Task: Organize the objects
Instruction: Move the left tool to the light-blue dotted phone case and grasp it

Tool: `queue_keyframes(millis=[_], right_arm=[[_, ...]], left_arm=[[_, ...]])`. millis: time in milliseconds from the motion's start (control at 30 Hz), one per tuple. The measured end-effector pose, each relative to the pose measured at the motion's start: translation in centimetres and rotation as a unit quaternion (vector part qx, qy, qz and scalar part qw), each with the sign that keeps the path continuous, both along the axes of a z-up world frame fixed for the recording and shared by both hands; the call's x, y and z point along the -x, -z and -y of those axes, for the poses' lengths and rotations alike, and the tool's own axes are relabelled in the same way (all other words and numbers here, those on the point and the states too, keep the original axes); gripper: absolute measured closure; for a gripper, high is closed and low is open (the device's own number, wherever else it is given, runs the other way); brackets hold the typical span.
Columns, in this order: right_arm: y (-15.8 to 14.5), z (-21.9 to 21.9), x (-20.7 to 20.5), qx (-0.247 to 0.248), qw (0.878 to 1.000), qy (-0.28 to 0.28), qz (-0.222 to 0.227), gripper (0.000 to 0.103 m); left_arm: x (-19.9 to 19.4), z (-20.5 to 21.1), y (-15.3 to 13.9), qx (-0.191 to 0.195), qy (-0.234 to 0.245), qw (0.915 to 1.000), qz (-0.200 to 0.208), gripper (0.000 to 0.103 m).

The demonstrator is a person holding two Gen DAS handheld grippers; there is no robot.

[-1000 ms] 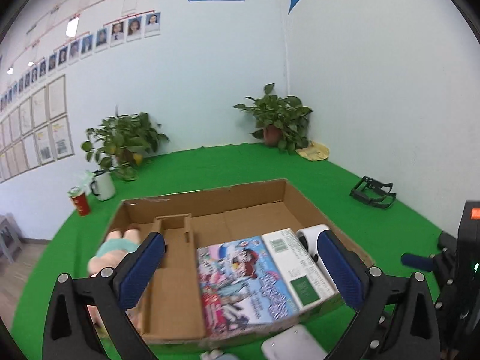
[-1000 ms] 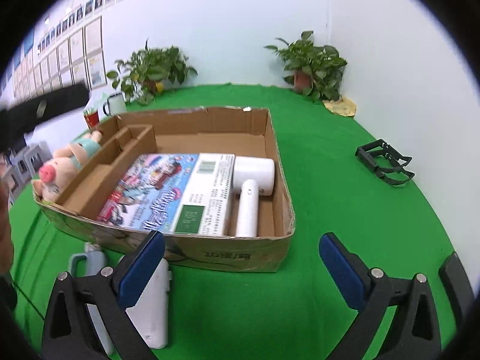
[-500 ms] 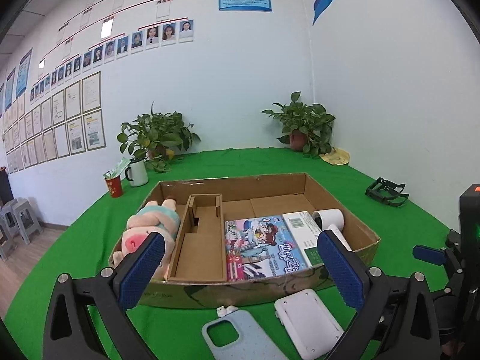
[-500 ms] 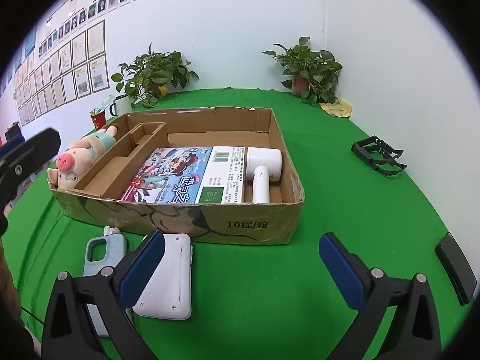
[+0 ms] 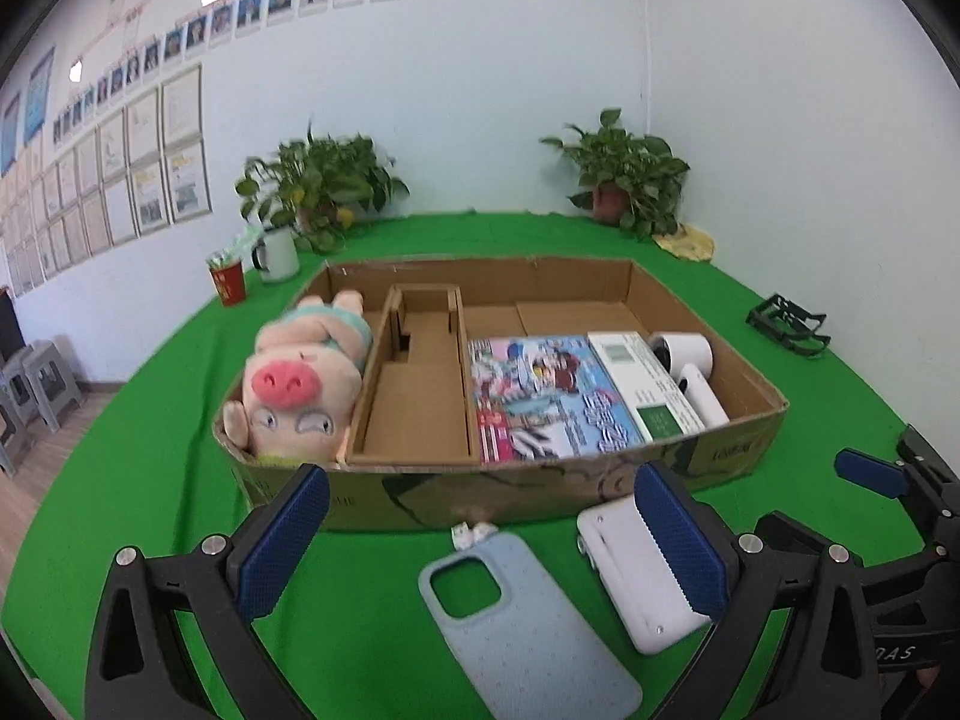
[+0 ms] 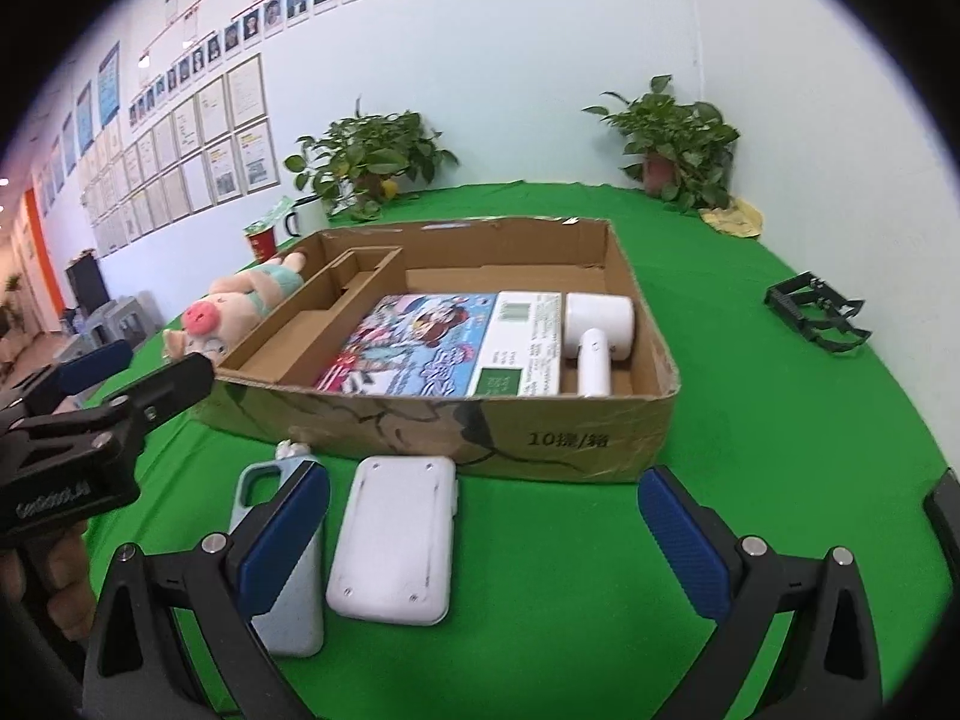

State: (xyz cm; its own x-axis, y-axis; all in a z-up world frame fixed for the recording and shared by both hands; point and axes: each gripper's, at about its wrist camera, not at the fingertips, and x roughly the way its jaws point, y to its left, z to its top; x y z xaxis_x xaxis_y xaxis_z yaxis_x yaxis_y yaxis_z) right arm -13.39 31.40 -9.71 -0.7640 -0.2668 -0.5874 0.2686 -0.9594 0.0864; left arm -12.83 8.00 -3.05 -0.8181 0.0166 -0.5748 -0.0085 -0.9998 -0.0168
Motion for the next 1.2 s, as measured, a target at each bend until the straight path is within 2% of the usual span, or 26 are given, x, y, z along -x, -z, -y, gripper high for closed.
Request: queue_keyframes(millis=[167, 267, 367, 467, 533, 600, 633, 800, 867, 967, 1133, 1200], right_arm=[[2.1, 0.6, -0.7, 0.034, 0.993, -0.088, 0.066, 0.001], [3.8, 1.9, -1.5, 0.071, 0.979, -0.151, 0.118, 0.001], [4.7, 3.7, -2.5, 0.08, 0.97, -0.179, 0.141, 0.001], [5.5, 6.3, -3.1, 0.058, 0.968, -0.19, 0.151, 0.001], [6.0, 7.2, -3.2, 0.049, 0.968, -0.19, 0.153, 0.001], [6.3, 8.0, -3.3, 0.032, 0.971, -0.183, 0.152, 0.004], [6.5, 8.3, -3.3, 0.024, 0.972, -0.18, 0.15, 0.005], [7.3, 9.7, -3.3, -0.001, 0.97, -0.188, 0.155, 0.01], [7.4, 10.3, -3.4, -0.013, 0.97, -0.194, 0.149, 0.01], [7.5, 10.8, -3.4, -0.03, 0.971, -0.192, 0.14, 0.011], [7.7, 11.3, -3.6, -0.074, 0.974, -0.173, 0.125, 0.026], [7.7, 11.2, -3.7, -0.075, 0.974, -0.171, 0.124, 0.026]], left_arm=[[0.5, 1.9, 1.8, -0.053, 0.033, 0.9954, 0.073, 0.001], [0.4, 2.6, 3.5, -0.093, 0.059, 0.987, 0.117, 0.002], [0.6, 2.8, 5.5, -0.137, 0.09, 0.9738, 0.158, 0.002], [1.2, 2.8, 7.5, -0.179, 0.109, 0.9585, 0.193, 0.005], [1.6, 3.0, 9.0, -0.202, 0.106, 0.9488, 0.218, 0.009], [1.9, 3.2, 10.1, -0.217, 0.097, 0.9429, 0.233, 0.012], [1.8, 3.3, 9.9, -0.221, 0.098, 0.9442, 0.224, 0.013], [2.1, 3.5, 10.3, -0.231, 0.099, 0.9407, 0.228, 0.019], [2.1, 3.5, 10.3, -0.235, 0.101, 0.9391, 0.229, 0.028], [2.2, 3.7, 10.3, -0.241, 0.099, 0.9377, 0.23, 0.033], [2.1, 3.9, 10.3, -0.243, 0.098, 0.937, 0.231, 0.038], [2.1, 3.9, 10.3, -0.243, 0.097, 0.9373, 0.23, 0.039]])
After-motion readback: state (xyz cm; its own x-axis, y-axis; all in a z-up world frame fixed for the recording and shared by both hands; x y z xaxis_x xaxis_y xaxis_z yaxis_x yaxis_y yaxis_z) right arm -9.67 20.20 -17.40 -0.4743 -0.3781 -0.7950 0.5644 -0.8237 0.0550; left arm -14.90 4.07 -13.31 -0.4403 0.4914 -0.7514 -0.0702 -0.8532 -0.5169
